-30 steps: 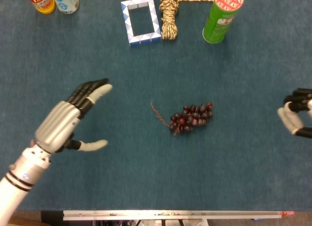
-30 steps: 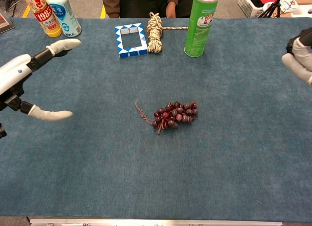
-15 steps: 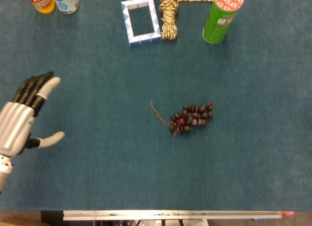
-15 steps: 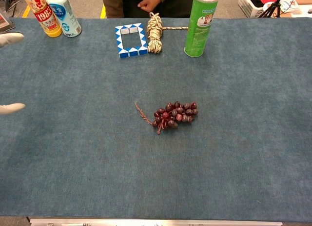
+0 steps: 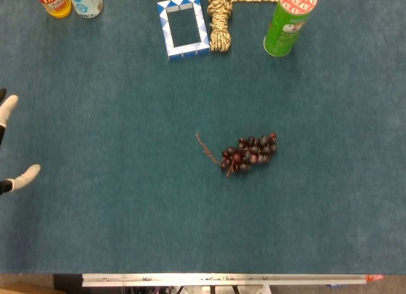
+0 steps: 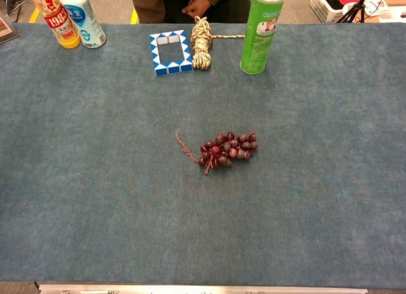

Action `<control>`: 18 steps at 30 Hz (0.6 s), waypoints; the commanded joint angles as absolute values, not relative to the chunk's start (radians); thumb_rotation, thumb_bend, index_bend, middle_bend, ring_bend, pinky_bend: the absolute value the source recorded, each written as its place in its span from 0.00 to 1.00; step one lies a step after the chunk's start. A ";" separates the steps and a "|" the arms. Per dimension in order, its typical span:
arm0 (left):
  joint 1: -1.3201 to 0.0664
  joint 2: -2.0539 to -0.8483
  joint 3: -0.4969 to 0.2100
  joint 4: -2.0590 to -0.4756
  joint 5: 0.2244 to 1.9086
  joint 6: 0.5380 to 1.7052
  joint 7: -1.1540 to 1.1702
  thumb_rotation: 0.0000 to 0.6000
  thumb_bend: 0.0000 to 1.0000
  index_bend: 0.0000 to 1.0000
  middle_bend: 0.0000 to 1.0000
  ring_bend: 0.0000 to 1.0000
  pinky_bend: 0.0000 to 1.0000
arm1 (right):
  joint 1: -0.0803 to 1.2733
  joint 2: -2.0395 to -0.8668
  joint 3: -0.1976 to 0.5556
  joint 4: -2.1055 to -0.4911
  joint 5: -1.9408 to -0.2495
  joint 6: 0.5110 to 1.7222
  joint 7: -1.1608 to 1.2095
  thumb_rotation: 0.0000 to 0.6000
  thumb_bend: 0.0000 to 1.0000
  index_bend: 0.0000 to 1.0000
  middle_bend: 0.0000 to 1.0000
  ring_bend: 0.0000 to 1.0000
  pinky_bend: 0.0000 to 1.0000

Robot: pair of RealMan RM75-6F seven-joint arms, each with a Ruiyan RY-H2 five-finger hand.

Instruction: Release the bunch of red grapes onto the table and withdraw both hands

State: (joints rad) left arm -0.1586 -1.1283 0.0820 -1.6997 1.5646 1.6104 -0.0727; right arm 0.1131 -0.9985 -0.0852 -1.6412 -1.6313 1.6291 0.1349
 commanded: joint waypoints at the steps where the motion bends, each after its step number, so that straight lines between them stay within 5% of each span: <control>1: -0.150 -1.125 0.074 -1.701 1.566 1.614 -0.072 1.00 0.14 0.03 0.00 0.00 0.04 | 0.104 -0.999 -0.079 -1.641 -1.631 1.632 0.139 1.00 0.70 0.71 0.76 0.65 0.91; 18: -0.119 -1.110 0.042 -1.710 1.586 1.609 -0.079 1.00 0.14 0.03 0.00 0.00 0.04 | 0.074 -1.006 -0.050 -1.640 -1.642 1.624 0.151 1.00 0.70 0.71 0.76 0.65 0.91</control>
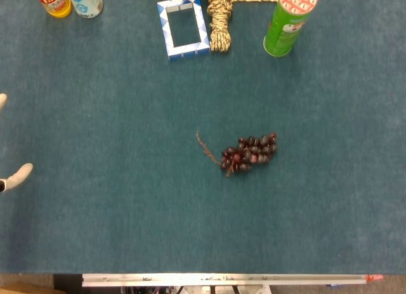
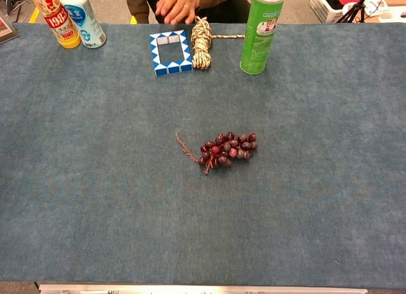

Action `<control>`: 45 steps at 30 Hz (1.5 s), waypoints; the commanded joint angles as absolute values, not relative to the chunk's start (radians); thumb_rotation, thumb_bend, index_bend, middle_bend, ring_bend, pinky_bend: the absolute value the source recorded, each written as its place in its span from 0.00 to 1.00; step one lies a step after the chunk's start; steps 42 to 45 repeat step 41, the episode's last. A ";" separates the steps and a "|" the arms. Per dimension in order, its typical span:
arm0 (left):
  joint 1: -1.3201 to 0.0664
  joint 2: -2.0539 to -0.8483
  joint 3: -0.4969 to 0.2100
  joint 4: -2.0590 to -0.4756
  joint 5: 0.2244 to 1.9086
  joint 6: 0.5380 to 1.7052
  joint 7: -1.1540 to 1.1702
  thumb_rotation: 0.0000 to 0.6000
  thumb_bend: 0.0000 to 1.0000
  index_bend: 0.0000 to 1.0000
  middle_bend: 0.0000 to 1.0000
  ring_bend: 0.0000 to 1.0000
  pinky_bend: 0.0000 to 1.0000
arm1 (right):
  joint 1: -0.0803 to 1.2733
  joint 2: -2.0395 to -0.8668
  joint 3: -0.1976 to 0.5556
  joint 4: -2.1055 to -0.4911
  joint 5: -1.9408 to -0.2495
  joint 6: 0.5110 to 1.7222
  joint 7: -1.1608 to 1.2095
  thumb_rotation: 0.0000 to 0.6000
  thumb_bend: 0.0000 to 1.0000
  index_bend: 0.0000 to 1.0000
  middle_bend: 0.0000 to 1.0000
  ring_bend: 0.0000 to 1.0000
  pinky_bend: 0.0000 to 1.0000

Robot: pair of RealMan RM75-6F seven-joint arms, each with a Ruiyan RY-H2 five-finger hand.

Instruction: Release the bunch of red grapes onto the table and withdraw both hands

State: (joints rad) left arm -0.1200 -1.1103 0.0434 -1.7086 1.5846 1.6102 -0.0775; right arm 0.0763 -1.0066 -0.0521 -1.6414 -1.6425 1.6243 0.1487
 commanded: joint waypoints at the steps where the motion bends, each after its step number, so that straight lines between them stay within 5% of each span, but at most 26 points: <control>1: -0.118 -1.109 0.040 -1.711 1.586 1.607 -0.080 1.00 0.14 0.03 0.00 0.00 0.04 | 0.073 -1.006 -0.048 -1.640 -1.642 1.623 0.153 1.00 0.70 0.71 0.76 0.65 0.91; 45: -0.087 -1.099 0.009 -1.730 1.626 1.590 -0.063 1.00 0.14 0.03 0.00 0.00 0.04 | 0.044 -1.001 -0.013 -1.625 -1.660 1.614 0.201 1.00 0.70 0.71 0.76 0.65 0.91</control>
